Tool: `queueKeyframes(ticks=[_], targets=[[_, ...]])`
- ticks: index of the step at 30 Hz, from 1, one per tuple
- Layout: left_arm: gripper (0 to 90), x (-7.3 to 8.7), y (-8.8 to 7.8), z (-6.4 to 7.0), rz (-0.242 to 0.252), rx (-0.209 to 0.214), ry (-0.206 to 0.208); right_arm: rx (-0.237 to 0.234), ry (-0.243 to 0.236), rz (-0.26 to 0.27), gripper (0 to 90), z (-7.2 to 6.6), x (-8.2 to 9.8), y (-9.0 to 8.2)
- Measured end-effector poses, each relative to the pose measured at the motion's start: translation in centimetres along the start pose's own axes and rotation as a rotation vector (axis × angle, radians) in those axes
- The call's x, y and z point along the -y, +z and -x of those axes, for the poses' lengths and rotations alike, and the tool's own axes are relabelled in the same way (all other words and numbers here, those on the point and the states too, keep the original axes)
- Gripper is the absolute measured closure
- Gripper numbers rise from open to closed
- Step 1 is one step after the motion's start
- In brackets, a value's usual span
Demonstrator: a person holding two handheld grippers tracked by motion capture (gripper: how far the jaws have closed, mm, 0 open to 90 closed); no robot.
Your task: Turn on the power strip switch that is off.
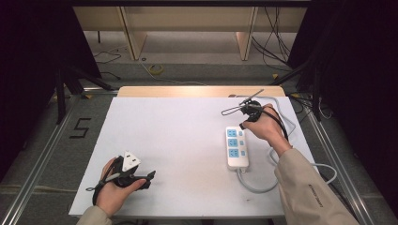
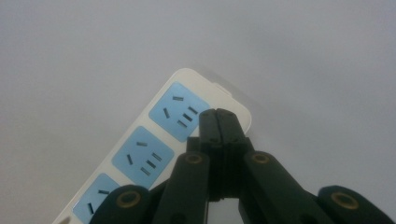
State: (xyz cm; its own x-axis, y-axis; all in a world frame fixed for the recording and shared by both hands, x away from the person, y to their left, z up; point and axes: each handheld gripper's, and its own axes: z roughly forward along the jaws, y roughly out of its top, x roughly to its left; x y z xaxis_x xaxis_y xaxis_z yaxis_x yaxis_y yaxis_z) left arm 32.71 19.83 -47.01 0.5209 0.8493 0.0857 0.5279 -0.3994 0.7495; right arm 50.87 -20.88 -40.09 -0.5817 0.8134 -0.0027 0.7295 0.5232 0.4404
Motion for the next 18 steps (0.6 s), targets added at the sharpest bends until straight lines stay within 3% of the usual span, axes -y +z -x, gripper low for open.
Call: queueKeyframes(ticks=[18], targets=[[16.8, 0.0, 0.0, 0.0, 0.001, 0.001, 0.001, 0.000, 0.013, -0.028, 90.0, 0.3, -0.3, 1.3]])
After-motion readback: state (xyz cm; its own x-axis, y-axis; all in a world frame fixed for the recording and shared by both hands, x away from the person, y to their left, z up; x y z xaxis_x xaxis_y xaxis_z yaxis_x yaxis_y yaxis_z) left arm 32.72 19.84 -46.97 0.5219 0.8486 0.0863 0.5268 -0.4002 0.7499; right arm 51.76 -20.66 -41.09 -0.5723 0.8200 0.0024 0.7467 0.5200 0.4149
